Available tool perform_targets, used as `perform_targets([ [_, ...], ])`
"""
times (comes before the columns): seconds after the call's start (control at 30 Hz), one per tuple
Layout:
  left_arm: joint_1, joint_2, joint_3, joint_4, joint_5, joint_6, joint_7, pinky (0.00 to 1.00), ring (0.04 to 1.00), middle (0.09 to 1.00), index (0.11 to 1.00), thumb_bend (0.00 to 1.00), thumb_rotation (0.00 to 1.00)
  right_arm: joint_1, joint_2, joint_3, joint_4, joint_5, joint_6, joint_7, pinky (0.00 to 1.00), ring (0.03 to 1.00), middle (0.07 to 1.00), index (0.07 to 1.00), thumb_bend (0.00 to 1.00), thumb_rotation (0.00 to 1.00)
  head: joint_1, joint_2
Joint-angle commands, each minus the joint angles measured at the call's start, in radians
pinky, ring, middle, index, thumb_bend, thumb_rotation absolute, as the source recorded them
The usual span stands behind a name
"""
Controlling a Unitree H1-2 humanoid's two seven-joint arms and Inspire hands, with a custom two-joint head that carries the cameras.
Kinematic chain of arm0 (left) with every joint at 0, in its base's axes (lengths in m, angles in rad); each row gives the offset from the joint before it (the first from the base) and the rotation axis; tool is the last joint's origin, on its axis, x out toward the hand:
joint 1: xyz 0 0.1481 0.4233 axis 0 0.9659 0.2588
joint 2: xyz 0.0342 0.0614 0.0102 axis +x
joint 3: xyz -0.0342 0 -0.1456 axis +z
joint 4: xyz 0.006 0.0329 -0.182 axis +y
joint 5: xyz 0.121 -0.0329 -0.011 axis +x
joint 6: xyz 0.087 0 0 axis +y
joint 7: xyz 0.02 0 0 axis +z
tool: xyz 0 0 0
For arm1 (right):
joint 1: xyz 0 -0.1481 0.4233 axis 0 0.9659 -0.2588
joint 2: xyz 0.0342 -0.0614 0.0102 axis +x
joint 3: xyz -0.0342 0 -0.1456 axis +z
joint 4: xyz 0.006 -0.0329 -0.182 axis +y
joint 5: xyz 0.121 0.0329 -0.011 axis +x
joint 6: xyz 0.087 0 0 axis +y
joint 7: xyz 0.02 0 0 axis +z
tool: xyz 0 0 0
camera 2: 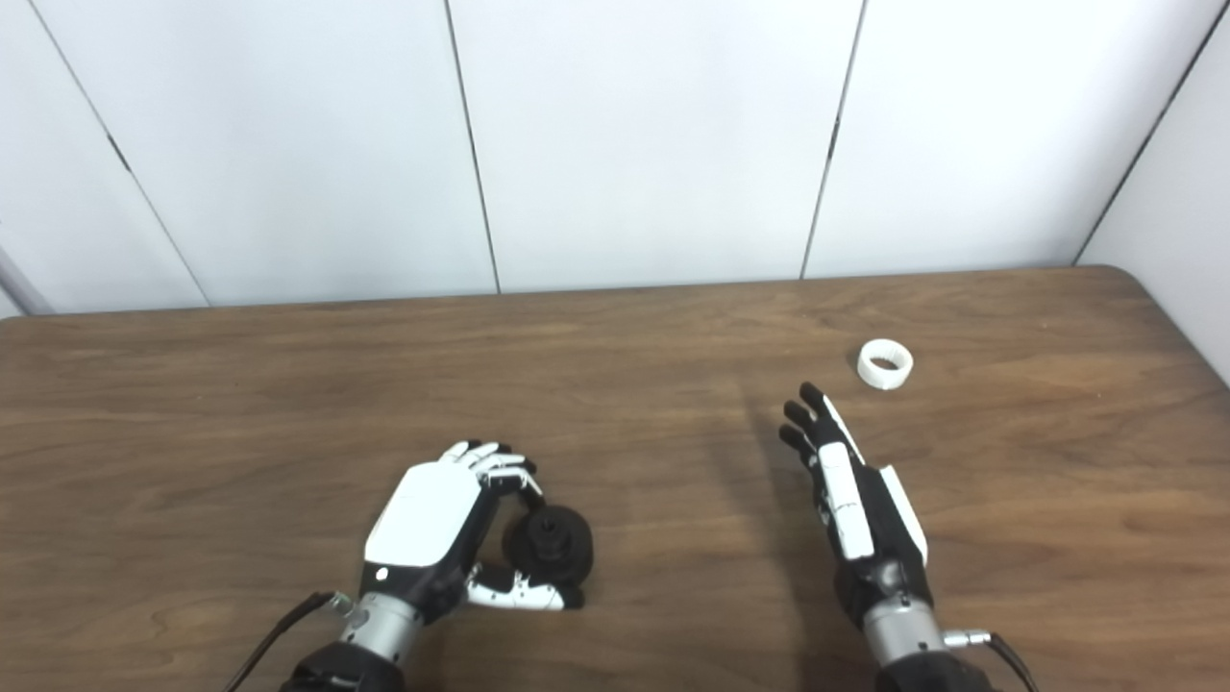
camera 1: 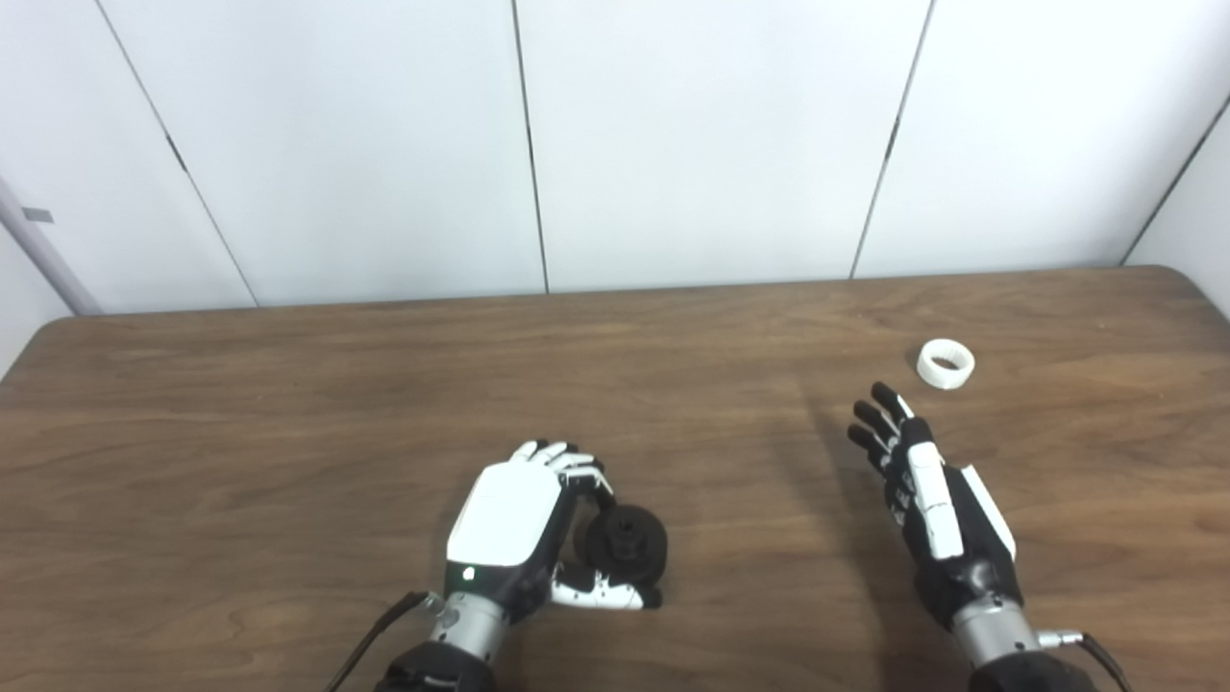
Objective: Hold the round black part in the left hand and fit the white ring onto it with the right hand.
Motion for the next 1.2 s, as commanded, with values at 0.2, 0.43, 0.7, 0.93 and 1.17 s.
perform_targets([
  [0.2,-0.02,-0.006,-0.002,0.008,0.014,-0.047,0.035,0.91,0.861,0.781,0.485,0.52,0.06,-0.04,-0.02,-0.003,-0.046,-0.02,-0.005,0.001,1.0,0.914,0.923,0.951,0.57,1.0,-0.016,0.022],
  [0.43,-0.02,-0.008,-0.002,0.009,0.013,-0.049,0.03,0.9,0.859,0.781,0.485,0.52,0.06,-0.047,-0.048,-0.013,-0.052,-0.027,-0.008,0.008,1.0,0.918,0.927,0.95,0.53,0.97,-0.03,0.032],
  [0.7,-0.02,0.002,0.009,0.009,-0.001,-0.055,0.023,0.91,0.86,0.779,0.485,0.52,0.06,-0.085,-0.071,-0.037,-0.077,-0.133,0.027,-0.048,0.85,0.867,0.869,0.865,0.57,0.57,-0.078,0.039],
  [0.93,-0.019,0.018,0.025,0.006,-0.024,-0.067,0.013,0.91,0.864,0.777,0.485,0.52,0.06,-0.156,-0.145,-0.044,-0.071,-0.255,0.062,-0.05,0.78,0.849,0.869,0.811,0.67,0.38,-0.137,0.035],
  [1.17,-0.021,0.031,0.036,0.01,-0.031,-0.075,0.006,0.9,0.856,0.771,0.485,0.52,0.06,-0.233,-0.274,-0.024,-0.058,-0.404,0.138,-0.02,0.92,0.899,0.861,0.767,0.76,0.31,-0.169,0.025],
])
